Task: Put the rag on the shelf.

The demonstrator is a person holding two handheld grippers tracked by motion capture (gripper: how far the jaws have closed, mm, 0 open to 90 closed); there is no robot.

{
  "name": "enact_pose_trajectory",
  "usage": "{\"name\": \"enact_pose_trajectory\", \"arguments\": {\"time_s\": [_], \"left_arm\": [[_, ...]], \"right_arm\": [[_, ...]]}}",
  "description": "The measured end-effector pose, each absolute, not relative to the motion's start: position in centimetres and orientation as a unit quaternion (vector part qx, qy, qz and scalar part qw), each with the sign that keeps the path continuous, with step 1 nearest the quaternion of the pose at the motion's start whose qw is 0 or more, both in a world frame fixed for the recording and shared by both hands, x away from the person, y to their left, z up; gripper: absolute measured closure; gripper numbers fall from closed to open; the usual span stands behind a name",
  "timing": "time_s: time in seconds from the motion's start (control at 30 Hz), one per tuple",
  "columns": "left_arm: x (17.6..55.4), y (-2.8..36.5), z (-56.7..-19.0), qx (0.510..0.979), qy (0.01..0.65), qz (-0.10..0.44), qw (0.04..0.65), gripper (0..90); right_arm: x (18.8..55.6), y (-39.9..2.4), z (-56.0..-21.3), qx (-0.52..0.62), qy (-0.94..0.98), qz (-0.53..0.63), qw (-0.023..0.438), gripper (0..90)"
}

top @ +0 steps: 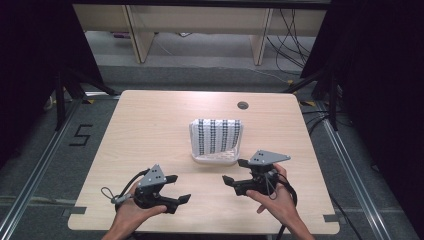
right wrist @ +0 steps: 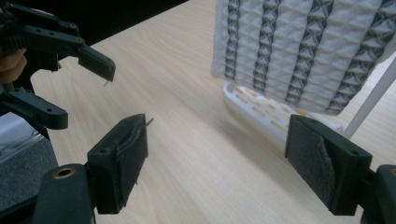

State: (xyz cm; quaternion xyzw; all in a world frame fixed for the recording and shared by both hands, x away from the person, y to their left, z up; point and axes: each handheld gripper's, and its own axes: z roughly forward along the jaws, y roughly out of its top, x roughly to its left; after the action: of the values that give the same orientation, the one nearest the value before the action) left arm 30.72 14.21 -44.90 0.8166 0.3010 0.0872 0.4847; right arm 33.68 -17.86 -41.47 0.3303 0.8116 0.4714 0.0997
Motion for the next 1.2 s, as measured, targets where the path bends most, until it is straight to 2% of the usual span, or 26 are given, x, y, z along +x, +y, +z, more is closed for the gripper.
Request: {"name": "enact_pose_trajectory", "arguments": {"time_s": [0.27,0.3,0.53,0.8,1.07,1.2], "left_arm": [[29.8,14.6,-45.9,0.820,0.303,0.092,0.478,21.7],[29.7,14.6,-46.0,0.816,0.306,0.088,0.482,21.7],[29.1,15.3,-47.4,0.829,0.303,0.088,0.461,21.2],[28.6,16.0,-48.9,0.823,0.314,0.091,0.465,21.3],[27.7,16.3,-49.9,0.829,0.319,0.084,0.451,21.2],[27.4,16.3,-50.0,0.831,0.318,0.087,0.449,21.2]], "right_arm": [[32.7,-18.3,-42.8,0.339,0.812,0.465,0.098,22.7],[32.4,-18.2,-42.9,0.349,0.810,0.463,0.085,22.7],[31.7,-18.2,-43.9,0.346,0.815,0.456,0.087,23.1],[31.0,-17.9,-45.4,0.323,0.836,0.433,0.098,23.0],[30.4,-18.3,-46.9,0.337,0.840,0.419,0.076,21.7],[29.8,-18.7,-47.4,0.342,0.840,0.412,0.083,21.2]]}}
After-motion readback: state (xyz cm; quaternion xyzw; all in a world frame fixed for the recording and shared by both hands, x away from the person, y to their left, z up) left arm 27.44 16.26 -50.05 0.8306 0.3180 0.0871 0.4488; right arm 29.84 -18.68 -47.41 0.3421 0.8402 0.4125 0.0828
